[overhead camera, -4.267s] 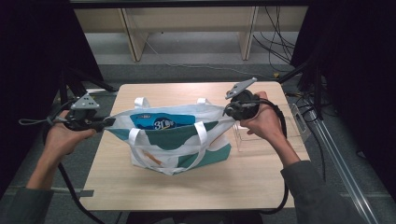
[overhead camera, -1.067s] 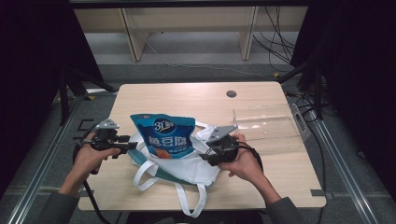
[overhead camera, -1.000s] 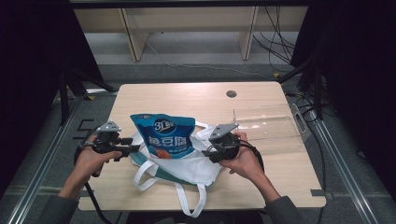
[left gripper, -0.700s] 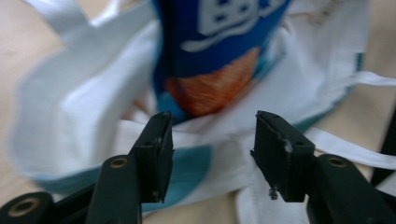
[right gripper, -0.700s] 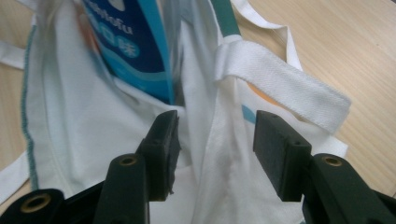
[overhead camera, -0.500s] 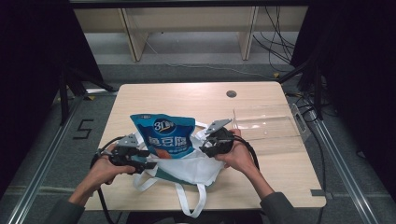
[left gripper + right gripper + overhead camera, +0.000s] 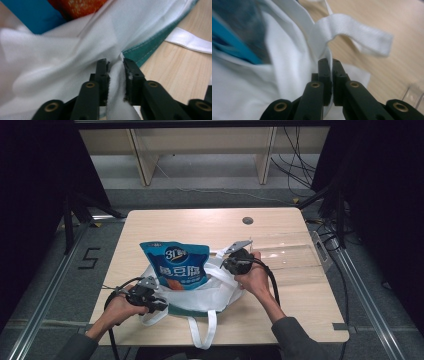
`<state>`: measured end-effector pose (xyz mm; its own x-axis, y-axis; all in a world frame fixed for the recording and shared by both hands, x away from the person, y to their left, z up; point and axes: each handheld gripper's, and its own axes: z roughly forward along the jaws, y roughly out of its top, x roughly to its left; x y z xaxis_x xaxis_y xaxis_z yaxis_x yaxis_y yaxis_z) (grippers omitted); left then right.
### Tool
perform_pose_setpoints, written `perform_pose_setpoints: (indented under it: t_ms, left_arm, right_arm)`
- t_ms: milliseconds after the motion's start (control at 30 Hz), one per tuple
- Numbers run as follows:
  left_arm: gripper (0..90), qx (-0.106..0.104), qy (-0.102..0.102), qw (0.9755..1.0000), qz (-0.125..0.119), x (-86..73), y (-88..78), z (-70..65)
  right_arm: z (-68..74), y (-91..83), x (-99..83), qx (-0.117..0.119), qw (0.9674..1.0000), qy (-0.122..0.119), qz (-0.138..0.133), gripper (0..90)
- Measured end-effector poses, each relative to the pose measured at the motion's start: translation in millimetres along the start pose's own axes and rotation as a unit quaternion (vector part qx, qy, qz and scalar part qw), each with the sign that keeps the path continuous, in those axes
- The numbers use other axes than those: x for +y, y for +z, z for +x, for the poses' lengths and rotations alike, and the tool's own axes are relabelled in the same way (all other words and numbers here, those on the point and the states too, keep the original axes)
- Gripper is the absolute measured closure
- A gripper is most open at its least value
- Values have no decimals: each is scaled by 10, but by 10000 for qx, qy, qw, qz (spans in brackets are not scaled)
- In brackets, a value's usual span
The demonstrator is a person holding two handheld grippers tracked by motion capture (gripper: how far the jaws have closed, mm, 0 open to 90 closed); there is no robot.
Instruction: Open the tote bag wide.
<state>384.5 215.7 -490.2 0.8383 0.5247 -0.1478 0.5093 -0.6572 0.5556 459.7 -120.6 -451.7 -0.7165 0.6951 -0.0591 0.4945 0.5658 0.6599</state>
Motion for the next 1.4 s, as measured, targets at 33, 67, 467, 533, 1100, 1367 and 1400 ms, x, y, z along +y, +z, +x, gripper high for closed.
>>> perform_pose_setpoints:
  t_ms: [33,67,467,533,1100,1367,1400]
  left_arm:
    - [788,10,5,10000,5,-7,-4,-1]
    - [789,-1,-51,10000,-21,-12,-1,-5]
    - [751,100,1,9999,-87,11,-44,-58]
    - [713,96,-59,9993,-359,32,-116,-91]
    - [772,1684,-424,9720,-1583,125,-791,252]
    - [858,1728,-746,9763,-1067,148,-417,673]
    - [868,1732,-701,9782,-912,144,-389,709]
  right_arm:
    - [-10,98,-49,-47,10000,1,58,883]
    - [-18,179,-90,-118,9999,-44,103,883]
    - [4,384,-147,-78,9992,86,377,855]
    - [-48,357,-143,-107,9996,57,274,785]
    - [-46,-223,-15,159,9992,323,-172,663]
    - [-44,19,-96,33,9999,-30,132,863]
    - [-60,42,-103,46,9997,-42,218,866]
